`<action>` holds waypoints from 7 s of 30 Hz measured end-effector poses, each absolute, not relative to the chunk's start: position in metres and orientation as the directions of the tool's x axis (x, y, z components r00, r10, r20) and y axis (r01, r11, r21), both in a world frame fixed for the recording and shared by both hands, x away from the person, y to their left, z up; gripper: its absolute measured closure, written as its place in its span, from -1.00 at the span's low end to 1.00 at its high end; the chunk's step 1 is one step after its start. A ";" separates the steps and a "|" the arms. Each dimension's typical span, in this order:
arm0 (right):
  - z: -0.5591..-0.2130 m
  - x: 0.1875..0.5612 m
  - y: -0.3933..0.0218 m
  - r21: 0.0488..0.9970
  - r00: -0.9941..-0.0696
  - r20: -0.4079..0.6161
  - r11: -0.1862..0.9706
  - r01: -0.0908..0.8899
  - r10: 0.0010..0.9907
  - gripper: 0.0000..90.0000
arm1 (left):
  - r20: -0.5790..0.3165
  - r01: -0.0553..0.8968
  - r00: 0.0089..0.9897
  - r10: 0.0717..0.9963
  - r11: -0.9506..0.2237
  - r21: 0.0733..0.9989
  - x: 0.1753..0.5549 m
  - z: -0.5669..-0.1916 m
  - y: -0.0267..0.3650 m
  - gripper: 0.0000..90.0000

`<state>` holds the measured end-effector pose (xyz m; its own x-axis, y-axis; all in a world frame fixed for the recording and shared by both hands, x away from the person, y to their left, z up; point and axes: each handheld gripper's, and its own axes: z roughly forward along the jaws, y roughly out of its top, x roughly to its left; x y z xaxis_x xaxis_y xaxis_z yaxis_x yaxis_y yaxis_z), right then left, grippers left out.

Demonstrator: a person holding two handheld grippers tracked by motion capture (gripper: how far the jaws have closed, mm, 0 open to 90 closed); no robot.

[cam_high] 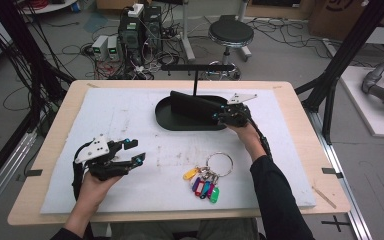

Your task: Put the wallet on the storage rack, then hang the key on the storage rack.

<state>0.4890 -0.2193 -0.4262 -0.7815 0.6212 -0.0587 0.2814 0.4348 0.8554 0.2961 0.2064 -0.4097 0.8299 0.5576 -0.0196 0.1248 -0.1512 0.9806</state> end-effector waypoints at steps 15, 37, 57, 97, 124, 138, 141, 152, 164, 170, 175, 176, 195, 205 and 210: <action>-0.429 0.489 -0.216 0.851 -0.774 -0.064 0.440 0.287 0.629 0.49 | -0.028 0.136 0.830 0.558 -0.154 0.979 0.299 -0.412 0.206 -0.04; -0.412 0.478 -0.228 0.878 -0.736 -0.038 0.374 0.298 0.676 -0.11 | -0.046 0.160 0.818 0.574 -0.150 0.976 0.304 -0.415 0.208 -0.13; -0.372 0.419 -0.287 0.924 -0.735 -0.037 0.302 0.232 0.677 -0.28 | -0.046 0.180 0.781 0.623 -0.155 0.971 0.309 -0.419 0.215 -0.22; -0.394 0.335 -0.347 0.965 -0.638 0.052 0.126 0.230 0.769 -0.43 | 0.004 0.199 0.677 0.736 -0.188 0.962 0.299 -0.421 0.223 -0.44; -0.413 0.337 -0.315 0.889 -0.692 0.078 0.264 0.374 0.718 0.02 | 0.009 0.198 0.693 0.721 -0.202 0.959 0.303 -0.421 0.214 -0.44; -0.438 0.343 -0.277 0.801 -0.695 0.098 0.358 0.480 0.713 0.51 | 0.008 0.201 0.698 0.716 -0.208 0.957 0.303 -0.422 0.212 -0.44; -0.443 0.344 -0.269 0.776 -0.702 0.080 0.397 0.489 0.708 0.51 | 0.006 0.203 0.700 0.714 -0.208 0.957 0.303 -0.423 0.212 -0.44; -0.451 0.341 -0.255 0.716 -0.702 0.004 0.488 0.499 0.712 0.64 | 0.005 0.206 0.701 0.713 -0.209 0.956 0.303 -0.423 0.210 -0.44; -0.450 0.341 -0.255 0.721 -0.700 -0.001 0.486 0.494 0.714 0.95 | 0.010 0.209 0.701 0.713 -0.219 0.953 0.303 -0.424 0.209 -0.44; -0.440 0.341 -0.262 0.778 -0.680 0.030 0.410 0.476 0.732 0.95 | 0.011 0.210 0.697 0.717 -0.218 0.953 0.301 -0.424 0.211 -0.44; -0.431 0.342 -0.273 0.823 -0.657 0.100 0.308 0.477 0.748 0.95 | 0.011 0.209 0.692 0.722 -0.215 0.954 0.299 -0.424 0.213 -0.44; -0.431 0.342 -0.273 0.823 -0.657 0.100 0.308 0.477 0.748 0.95 | 0.011 0.209 0.692 0.722 -0.215 0.954 0.299 -0.424 0.213 -0.44; -0.431 0.345 -0.279 0.814 -0.623 0.132 0.274 0.512 0.771 0.86 | 0.008 0.214 0.695 0.719 -0.217 0.952 0.298 -0.425 0.214 -0.44; -0.450 0.347 -0.267 0.705 -0.617 0.021 0.426 0.567 0.787 0.74 | 0.012 0.209 0.706 0.709 -0.225 0.952 0.300 -0.425 0.210 -0.44; -0.450 0.346 -0.265 0.707 -0.616 -0.008 0.440 0.553 0.788 0.93 | 0.015 0.207 0.707 0.707 -0.227 0.952 0.299 -0.425 0.209 -0.44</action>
<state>0.3462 -0.2646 -0.4499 -0.6160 0.7877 -0.0083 0.5534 0.4403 0.7071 0.2995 0.2086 -0.4250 0.7073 0.7067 0.0152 0.2065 -0.2272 0.9517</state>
